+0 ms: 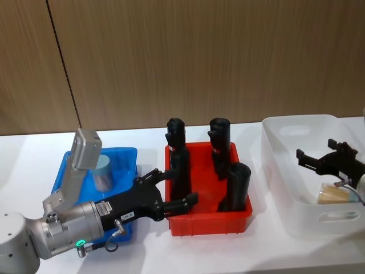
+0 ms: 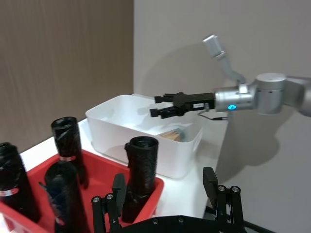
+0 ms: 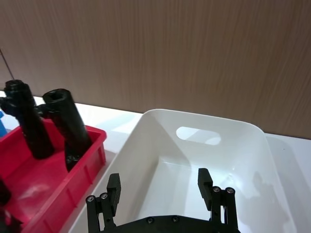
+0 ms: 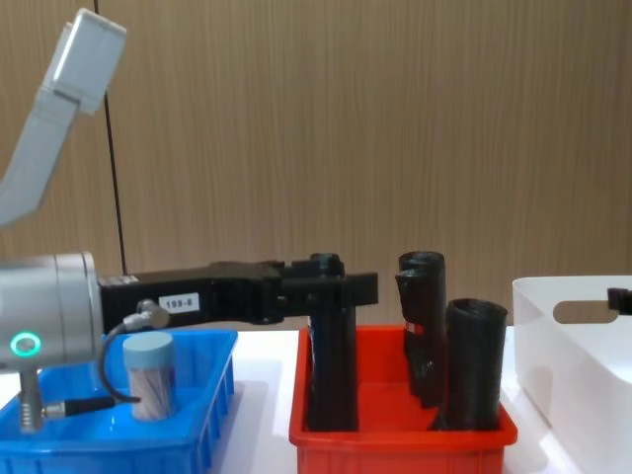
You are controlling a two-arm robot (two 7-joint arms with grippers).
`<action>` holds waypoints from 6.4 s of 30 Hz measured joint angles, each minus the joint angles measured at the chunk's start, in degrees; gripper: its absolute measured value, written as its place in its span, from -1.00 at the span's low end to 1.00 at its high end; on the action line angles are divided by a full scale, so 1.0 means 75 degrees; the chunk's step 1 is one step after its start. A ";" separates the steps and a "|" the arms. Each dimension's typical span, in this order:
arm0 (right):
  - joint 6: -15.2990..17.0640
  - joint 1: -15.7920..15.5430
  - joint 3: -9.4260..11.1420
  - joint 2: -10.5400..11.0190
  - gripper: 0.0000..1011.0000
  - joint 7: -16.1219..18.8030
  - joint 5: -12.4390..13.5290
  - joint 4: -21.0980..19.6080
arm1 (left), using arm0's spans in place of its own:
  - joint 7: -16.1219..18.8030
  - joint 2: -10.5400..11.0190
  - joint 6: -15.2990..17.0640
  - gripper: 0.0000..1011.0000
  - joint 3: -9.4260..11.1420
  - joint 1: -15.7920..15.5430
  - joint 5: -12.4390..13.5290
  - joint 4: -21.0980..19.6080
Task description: Pick the cotton swabs from the blue box and place them into the white box.
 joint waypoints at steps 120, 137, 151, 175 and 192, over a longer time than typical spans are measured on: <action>0.0290 -0.1745 -0.0293 -0.0929 0.98 0.0480 -0.0488 -0.2270 | 0.6217 -0.0298 -0.0918 0.99 0.0703 0.1065 0.2562 -0.1684; 0.0376 -0.0906 -0.0435 -0.1312 0.97 0.0908 -0.0716 -0.1167 | 0.6216 -0.0299 -0.0919 0.99 0.0703 0.1066 0.2562 -0.1684; 0.0365 -0.0562 -0.0497 -0.1472 0.16 0.1001 -0.0811 -0.0684 | 0.6217 -0.0299 -0.0919 0.99 0.0703 0.1066 0.2562 -0.1684; 0.0405 -0.0547 -0.0442 -0.1405 -0.31 0.0767 -0.0696 -0.1591 | 0.6217 -0.0299 -0.0919 0.99 0.0703 0.1066 0.2562 -0.1684; 0.0482 -0.0380 -0.0042 -0.1123 -0.33 -0.0071 -0.0689 -0.2422 | 0.6217 -0.0299 -0.0919 0.99 0.0703 0.1066 0.2562 -0.1684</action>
